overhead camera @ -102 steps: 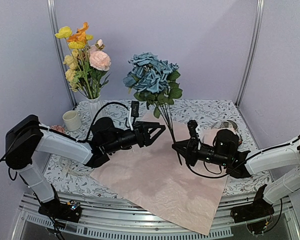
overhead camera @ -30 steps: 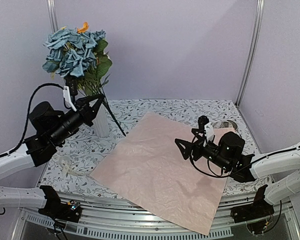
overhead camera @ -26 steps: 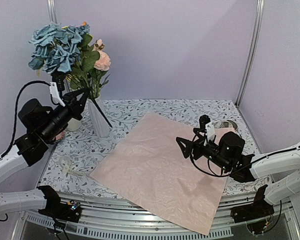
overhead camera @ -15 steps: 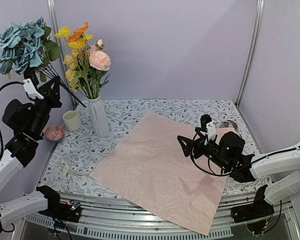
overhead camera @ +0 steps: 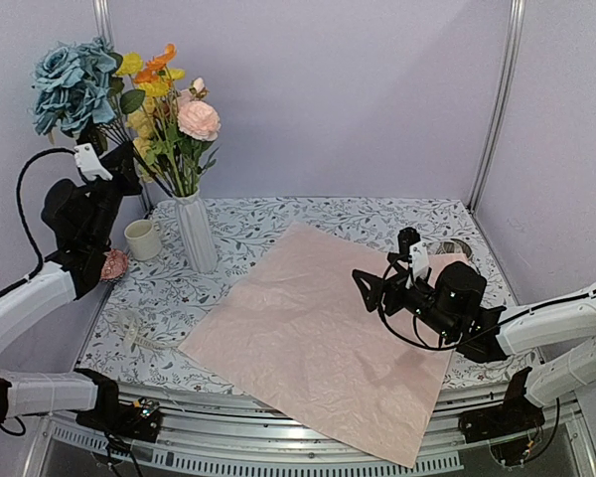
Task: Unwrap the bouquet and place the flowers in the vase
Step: Place the fake flower in the vase.
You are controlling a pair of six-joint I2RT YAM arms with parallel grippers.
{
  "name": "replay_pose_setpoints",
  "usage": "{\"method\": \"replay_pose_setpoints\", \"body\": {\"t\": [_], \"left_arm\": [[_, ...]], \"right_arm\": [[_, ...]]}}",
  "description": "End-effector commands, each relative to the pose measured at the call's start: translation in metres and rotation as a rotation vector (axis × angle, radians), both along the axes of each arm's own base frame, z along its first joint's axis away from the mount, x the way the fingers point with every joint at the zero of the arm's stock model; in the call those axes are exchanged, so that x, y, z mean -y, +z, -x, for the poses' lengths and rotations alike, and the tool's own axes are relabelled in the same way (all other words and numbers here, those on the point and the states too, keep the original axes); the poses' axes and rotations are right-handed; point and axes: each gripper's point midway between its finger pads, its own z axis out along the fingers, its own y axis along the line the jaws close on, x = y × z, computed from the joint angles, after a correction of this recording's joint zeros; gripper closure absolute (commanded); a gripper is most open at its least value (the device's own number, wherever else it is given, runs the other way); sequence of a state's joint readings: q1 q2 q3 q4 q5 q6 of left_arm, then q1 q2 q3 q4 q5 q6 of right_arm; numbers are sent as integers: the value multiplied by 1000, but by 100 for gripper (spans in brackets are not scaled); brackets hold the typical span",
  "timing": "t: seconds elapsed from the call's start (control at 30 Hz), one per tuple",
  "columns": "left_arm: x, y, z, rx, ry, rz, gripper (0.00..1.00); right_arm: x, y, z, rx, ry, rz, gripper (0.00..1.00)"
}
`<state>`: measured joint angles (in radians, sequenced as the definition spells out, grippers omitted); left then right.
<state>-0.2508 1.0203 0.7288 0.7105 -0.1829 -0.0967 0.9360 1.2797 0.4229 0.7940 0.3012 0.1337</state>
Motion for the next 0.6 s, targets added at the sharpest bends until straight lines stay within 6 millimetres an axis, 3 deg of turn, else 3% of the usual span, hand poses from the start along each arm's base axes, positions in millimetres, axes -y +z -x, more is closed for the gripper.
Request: {"method": "replay_pose_setpoints", "body": {"t": [0.0, 0.57], "left_arm": [[-1, 38, 3, 121, -2, -4, 100], [8, -4, -43, 0, -5, -41, 100]], "right_arm": [[-3, 5, 1, 19, 11, -5, 1], [-5, 5, 2, 19, 27, -1, 1]]}}
